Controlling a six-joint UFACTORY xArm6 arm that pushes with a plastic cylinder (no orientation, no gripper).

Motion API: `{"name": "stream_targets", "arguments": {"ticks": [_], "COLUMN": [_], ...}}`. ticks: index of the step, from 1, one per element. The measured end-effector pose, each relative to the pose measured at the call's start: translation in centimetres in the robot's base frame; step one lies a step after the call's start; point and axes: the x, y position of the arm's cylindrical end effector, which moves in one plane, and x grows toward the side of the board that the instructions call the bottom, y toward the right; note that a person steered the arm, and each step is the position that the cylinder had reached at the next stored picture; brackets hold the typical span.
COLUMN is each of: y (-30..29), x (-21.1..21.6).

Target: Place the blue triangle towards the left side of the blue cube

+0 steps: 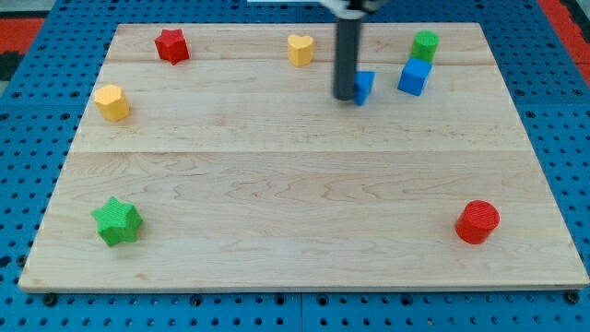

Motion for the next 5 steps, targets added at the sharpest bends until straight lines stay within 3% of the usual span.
{"name": "stream_targets", "arguments": {"ticks": [2,3,4,5], "y": [4.2,-2.4,-15.5,-23.1], "x": [0.8,9.1,14.1,21.1]}}
